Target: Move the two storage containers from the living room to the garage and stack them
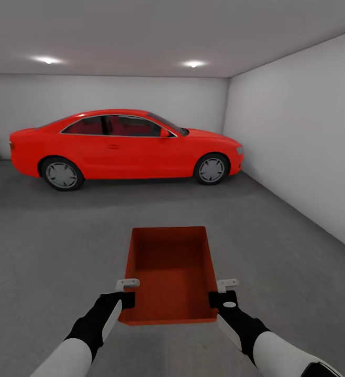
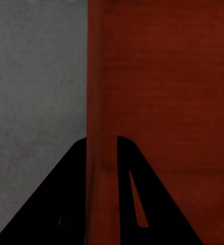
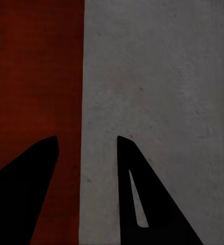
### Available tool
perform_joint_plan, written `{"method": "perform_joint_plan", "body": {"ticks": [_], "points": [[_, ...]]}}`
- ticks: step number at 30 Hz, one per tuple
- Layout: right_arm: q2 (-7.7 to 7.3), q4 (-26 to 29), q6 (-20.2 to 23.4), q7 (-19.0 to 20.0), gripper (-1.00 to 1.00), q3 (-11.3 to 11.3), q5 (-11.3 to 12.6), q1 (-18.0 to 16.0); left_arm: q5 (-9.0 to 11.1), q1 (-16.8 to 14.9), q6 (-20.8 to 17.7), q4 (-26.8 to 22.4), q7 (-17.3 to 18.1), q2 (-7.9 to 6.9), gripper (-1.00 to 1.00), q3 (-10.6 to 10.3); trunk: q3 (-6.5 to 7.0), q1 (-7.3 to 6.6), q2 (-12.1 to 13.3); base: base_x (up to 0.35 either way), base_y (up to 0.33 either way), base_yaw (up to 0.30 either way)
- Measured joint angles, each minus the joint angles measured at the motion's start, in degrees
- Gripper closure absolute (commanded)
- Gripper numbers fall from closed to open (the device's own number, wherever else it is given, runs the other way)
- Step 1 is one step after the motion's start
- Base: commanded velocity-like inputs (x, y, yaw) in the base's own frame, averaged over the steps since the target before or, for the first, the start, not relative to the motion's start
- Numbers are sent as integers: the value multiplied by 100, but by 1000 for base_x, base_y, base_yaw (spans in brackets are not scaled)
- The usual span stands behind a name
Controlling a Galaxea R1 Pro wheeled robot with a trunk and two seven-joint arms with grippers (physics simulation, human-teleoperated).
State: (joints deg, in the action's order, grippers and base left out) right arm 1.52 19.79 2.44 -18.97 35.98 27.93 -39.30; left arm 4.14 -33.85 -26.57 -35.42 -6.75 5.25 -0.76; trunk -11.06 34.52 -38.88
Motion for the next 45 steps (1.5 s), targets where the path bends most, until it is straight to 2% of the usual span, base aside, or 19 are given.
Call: {"method": "perform_joint_plan", "body": {"ticks": [40,45], "points": [[-1,0,0,0,100,4,5,0,0,1,2,2,1,0,100,0,0,0,0,322,0,-272],[0,-3,0,2,100,5,7,-1,1,1,-4,-1,0,-1,100,-1,0,0,0,321,0,-54]]}}
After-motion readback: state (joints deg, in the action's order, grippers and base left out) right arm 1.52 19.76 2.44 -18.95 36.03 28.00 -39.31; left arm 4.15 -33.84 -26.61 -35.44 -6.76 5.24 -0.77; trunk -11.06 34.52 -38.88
